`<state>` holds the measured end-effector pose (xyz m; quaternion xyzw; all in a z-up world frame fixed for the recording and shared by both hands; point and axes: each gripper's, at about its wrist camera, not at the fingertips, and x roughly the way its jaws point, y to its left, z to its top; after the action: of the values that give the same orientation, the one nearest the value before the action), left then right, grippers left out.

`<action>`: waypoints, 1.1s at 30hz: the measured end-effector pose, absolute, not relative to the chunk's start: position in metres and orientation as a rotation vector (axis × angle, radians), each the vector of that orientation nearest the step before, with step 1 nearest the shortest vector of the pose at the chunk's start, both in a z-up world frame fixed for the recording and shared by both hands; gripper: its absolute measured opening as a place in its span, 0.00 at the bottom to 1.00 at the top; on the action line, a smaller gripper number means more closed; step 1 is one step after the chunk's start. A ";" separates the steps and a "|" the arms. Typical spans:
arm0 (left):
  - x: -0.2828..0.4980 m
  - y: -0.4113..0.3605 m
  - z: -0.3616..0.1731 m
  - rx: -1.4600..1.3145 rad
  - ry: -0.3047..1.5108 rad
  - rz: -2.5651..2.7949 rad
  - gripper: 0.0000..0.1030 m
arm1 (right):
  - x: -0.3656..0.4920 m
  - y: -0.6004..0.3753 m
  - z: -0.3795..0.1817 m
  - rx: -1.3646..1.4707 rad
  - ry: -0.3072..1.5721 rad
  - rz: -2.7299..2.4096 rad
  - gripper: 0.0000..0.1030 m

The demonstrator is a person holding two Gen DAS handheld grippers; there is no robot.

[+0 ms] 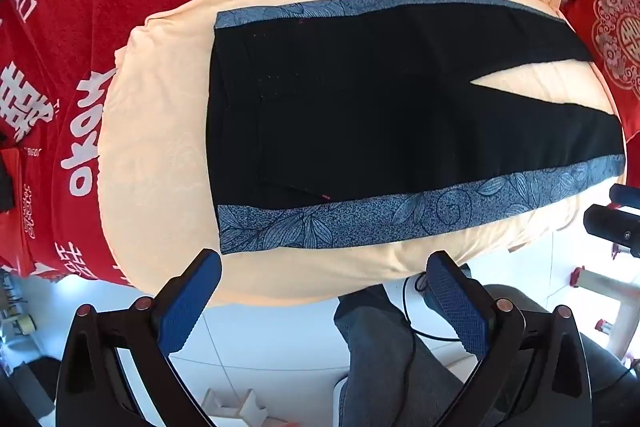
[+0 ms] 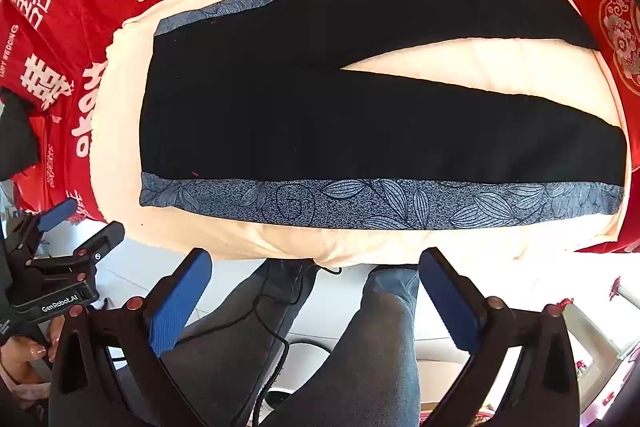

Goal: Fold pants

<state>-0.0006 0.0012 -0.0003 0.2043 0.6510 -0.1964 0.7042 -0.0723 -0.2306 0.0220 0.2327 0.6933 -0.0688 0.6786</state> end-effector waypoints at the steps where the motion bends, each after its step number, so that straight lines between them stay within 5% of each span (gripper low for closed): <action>1: -0.001 0.002 0.000 0.457 1.448 -0.437 1.00 | -0.072 -0.230 0.022 0.521 1.556 -0.155 1.00; 33: -0.003 -0.055 -0.006 0.685 1.521 -0.541 1.00 | -0.102 -0.255 0.038 0.639 1.463 -0.244 1.00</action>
<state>-0.0033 -0.0552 -0.0065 0.3004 0.6669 -0.2373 0.6393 -0.1024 -0.2547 0.0380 0.2858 0.6545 -0.1093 0.6914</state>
